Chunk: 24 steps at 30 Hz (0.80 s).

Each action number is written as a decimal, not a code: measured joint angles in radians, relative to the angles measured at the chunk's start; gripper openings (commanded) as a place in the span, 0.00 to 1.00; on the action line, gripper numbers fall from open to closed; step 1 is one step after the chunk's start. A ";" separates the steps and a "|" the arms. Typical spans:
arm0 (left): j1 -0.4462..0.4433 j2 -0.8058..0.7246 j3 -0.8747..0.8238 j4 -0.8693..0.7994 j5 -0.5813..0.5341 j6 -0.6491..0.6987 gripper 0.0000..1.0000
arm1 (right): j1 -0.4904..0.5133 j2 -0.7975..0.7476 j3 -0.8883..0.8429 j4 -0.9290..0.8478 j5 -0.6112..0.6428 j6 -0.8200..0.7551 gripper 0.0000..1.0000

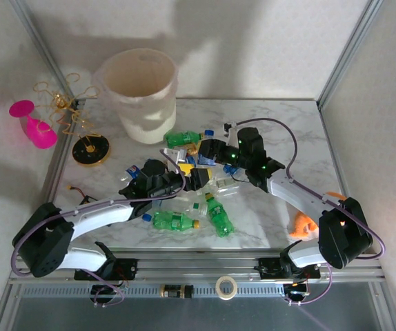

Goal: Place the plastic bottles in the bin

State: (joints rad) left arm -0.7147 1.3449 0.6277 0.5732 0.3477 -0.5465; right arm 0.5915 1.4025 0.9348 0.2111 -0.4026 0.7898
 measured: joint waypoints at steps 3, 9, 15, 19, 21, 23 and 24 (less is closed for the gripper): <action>0.000 0.030 0.019 0.018 0.010 -0.001 0.96 | 0.000 0.002 0.000 0.017 -0.023 0.011 0.43; -0.001 0.064 0.043 0.060 0.042 -0.016 0.78 | 0.000 0.002 -0.006 0.047 -0.046 0.019 0.43; -0.005 0.084 0.051 0.089 0.074 -0.035 0.54 | -0.002 0.002 -0.025 0.063 -0.046 0.018 0.48; -0.005 0.087 0.051 0.092 0.079 -0.050 0.51 | -0.003 0.002 -0.029 0.063 -0.043 0.019 0.67; -0.005 0.087 0.051 0.097 0.079 -0.053 0.51 | -0.004 0.002 -0.029 0.064 -0.040 0.018 0.74; -0.005 0.087 0.051 0.098 0.072 -0.053 0.51 | -0.004 0.002 -0.028 0.063 -0.037 0.017 0.80; -0.005 0.087 0.051 0.097 0.068 -0.054 0.51 | -0.005 0.002 -0.028 0.062 -0.035 0.011 0.81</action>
State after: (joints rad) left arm -0.7193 1.4319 0.6788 0.6704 0.4156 -0.6003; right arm 0.5869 1.4044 0.9070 0.2729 -0.4381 0.8013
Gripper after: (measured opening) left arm 0.550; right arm 0.783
